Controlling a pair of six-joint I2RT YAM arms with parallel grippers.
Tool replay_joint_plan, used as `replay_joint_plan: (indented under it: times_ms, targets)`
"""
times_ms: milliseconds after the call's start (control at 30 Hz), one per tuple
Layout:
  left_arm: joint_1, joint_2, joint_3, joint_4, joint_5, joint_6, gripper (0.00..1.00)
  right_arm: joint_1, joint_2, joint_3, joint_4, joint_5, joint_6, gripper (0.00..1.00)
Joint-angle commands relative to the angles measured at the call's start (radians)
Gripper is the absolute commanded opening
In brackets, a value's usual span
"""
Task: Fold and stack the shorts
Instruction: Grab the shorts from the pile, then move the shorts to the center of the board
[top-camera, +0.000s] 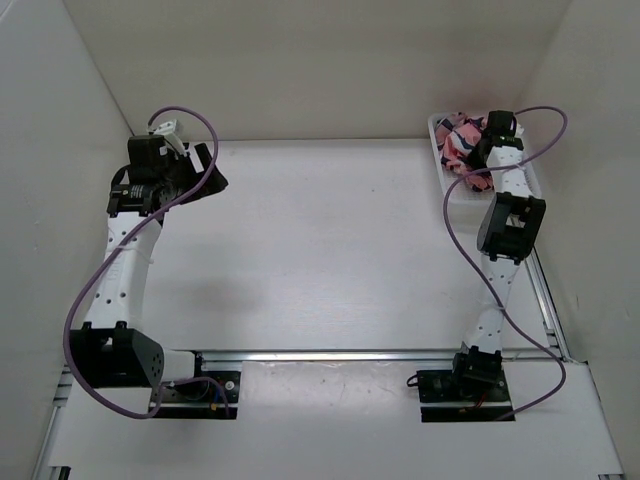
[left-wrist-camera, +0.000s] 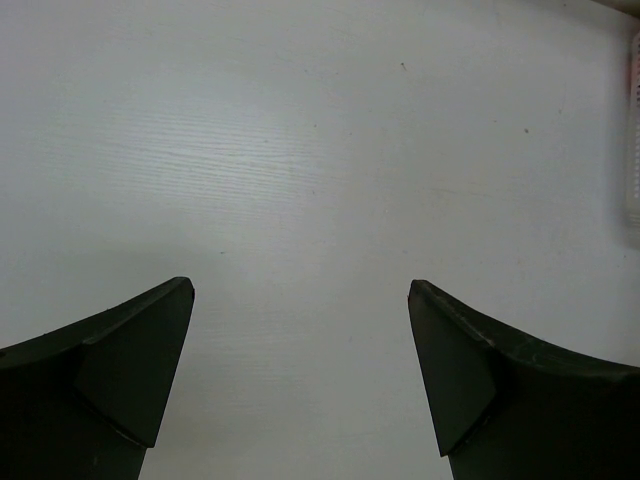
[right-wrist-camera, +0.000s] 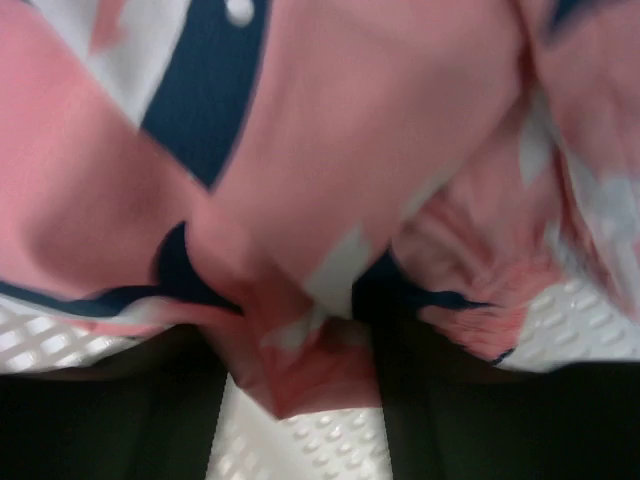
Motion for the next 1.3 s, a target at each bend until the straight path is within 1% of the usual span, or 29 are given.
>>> replay_joint_plan:
  times_ms: [0,33,133,167,233,267,333,367,433,467,533,600,667,733,767,833,867,900,933,967,1033,1067,1100,1133,1167,1200,1233,1267]
  targets:
    - [0.006,-0.003,0.022,0.009,-0.004,0.027,1.0,-0.002,-0.013,0.05,0.11,0.008,0.047,0.26]
    - [0.006,-0.003,0.022,0.009,-0.004,0.027,1.0,-0.002,-0.032,0.039,0.12,0.008,0.047,0.0]
    - [0.006,-0.003,0.011,0.009,-0.004,0.027,1.0,0.022,-0.126,-0.003,0.132,0.026,0.048,0.0]
    - [0.006,-0.003,0.011,0.009,-0.013,0.027,1.0,0.048,-0.19,-0.013,0.141,0.026,0.035,0.0]
    - [0.006,-0.012,0.0,0.009,-0.048,0.004,1.0,0.071,-0.261,-0.022,0.141,0.026,-0.02,0.0]
    - [0.006,-0.012,-0.012,0.009,-0.049,-0.022,1.0,0.097,-0.345,-0.022,0.141,0.017,-0.037,0.0]
    - [0.016,-0.055,-0.012,0.009,-0.039,-0.022,1.0,0.125,-0.425,-0.034,0.15,-0.041,-0.09,0.0]
    - [0.016,-0.072,-0.021,0.009,-0.05,-0.039,1.0,0.151,-0.494,-0.034,0.15,-0.074,-0.104,0.0]
    - [0.016,-0.119,-0.021,0.009,-0.093,-0.057,1.0,0.177,-0.551,0.018,0.125,-0.142,-0.117,0.0]
    - [0.029,-0.132,-0.021,0.009,-0.093,-0.057,1.0,0.2,-0.6,0.032,0.114,-0.217,-0.117,0.0]
    - [0.029,-0.141,0.005,-0.011,-0.093,-0.057,1.0,0.225,-0.666,0.052,0.1,-0.288,-0.117,0.0]
    - [0.039,-0.129,0.055,-0.05,-0.093,-0.057,1.0,0.278,-0.709,0.061,0.069,-0.355,-0.126,0.0]
    - [0.049,-0.115,0.091,-0.103,-0.116,-0.057,1.0,0.344,-0.764,0.061,0.028,-0.356,-0.155,0.0]
    - [0.059,-0.104,0.131,-0.135,-0.125,-0.07,1.0,0.405,-0.834,0.007,-0.009,-0.38,-0.17,0.0]
    - [0.059,-0.104,0.131,-0.146,-0.125,-0.07,1.0,0.426,-0.867,-0.09,-0.009,-0.394,-0.181,0.0]
    - [0.059,-0.104,0.145,-0.159,-0.135,-0.079,1.0,0.479,-0.949,-0.218,-0.009,-0.432,-0.195,0.0]
    - [0.059,-0.113,0.145,-0.159,-0.124,-0.079,1.0,0.495,-0.976,-0.357,-0.009,-0.432,-0.195,0.0]
    - [0.059,-0.113,0.145,-0.159,-0.124,-0.079,1.0,0.508,-1.002,-0.434,0.002,-0.443,-0.195,0.0]
    - [0.059,-0.113,0.145,-0.169,-0.113,-0.079,1.0,0.519,-1.051,-0.518,0.015,-0.443,-0.195,0.01]
    - [0.059,-0.122,0.129,-0.169,-0.102,-0.079,1.0,0.519,-1.072,-0.686,0.032,-0.443,-0.195,0.12]
    - [0.059,-0.122,0.103,-0.169,-0.089,-0.079,1.0,0.506,-1.097,-0.811,0.043,-0.408,-0.167,0.54]
    - [0.059,-0.122,0.094,-0.169,-0.076,-0.079,1.0,0.493,-1.106,-0.85,0.022,-0.373,-0.154,0.63]
    - [0.059,-0.122,0.085,-0.169,-0.076,-0.088,1.0,0.493,-1.106,-0.894,0.003,-0.284,-0.111,0.66]
    - [0.044,-0.107,0.07,-0.169,-0.076,-0.088,1.0,0.481,-1.152,-0.919,0.003,-0.247,-0.095,0.68]
    - [0.032,-0.107,0.069,-0.169,-0.067,-0.088,1.0,0.481,-1.181,-0.944,0.003,-0.218,-0.083,0.68]
    - [0.017,-0.078,0.053,-0.169,-0.076,-0.099,0.99,0.481,-1.239,-0.991,0.015,-0.195,-0.062,0.65]
    - [-0.012,-0.064,0.031,-0.159,-0.076,-0.099,0.92,0.481,-1.264,-1.011,0.025,-0.182,-0.052,0.55]
    - [-0.028,-0.047,0.031,-0.15,-0.076,-0.108,0.81,0.481,-1.284,-1.028,0.025,-0.155,-0.043,0.26]
